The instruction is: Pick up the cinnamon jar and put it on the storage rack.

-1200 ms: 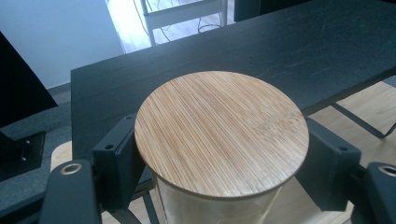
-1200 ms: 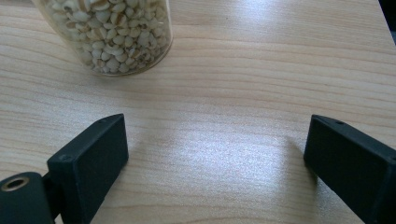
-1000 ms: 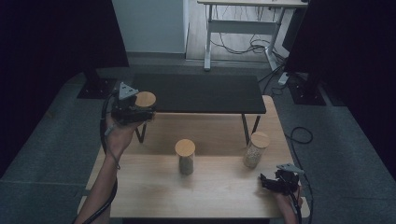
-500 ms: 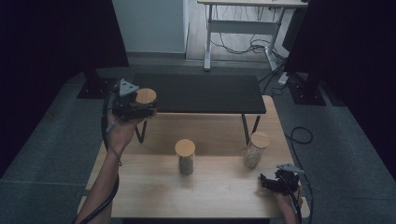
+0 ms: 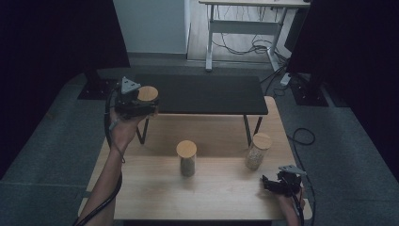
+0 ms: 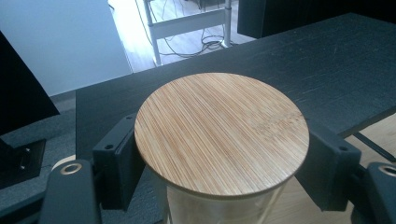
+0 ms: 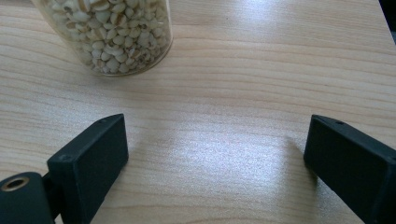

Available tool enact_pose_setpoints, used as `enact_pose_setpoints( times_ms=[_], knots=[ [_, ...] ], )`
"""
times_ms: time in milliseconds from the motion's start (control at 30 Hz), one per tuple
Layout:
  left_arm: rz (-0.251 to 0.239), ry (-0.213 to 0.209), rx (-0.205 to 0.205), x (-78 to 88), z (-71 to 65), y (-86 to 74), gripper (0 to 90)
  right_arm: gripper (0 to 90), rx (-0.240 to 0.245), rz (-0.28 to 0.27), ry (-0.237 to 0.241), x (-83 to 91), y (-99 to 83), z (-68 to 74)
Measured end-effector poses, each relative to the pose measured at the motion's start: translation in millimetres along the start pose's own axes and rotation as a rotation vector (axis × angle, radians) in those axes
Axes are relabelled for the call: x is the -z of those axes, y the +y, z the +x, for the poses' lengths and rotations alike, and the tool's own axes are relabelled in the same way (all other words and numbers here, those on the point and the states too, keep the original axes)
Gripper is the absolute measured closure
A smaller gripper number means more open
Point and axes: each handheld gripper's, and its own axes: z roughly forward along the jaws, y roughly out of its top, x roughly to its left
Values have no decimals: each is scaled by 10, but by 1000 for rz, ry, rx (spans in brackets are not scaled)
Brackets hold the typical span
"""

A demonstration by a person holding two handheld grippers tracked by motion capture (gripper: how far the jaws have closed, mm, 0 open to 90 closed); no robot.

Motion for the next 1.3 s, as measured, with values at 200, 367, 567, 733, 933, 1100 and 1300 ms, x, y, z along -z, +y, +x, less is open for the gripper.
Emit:
enact_pose_setpoints(
  times_ms=[200,367,567,733,933,1100,1300],
  knots=[
    [-4,-2,11,-52,35,15,246,57,1,0,0,0,0,-1],
    [-7,-6,17,-98,62,29,246,57,0,0,0,0,0,-1],
    [-5,-5,14,-154,79,56,246,57,1,0,1,-1,1,-2],
    [-9,-10,22,-197,103,67,246,58,0,0,2,-1,2,-2],
    [-13,-14,30,-241,135,77,246,58,1,1,2,-1,2,-3],
    [-25,-21,40,-289,169,79,246,58,1,1,2,-1,2,-3],
    [-23,-35,44,-327,212,92,246,58,1,1,2,-1,2,-3]
  ],
)
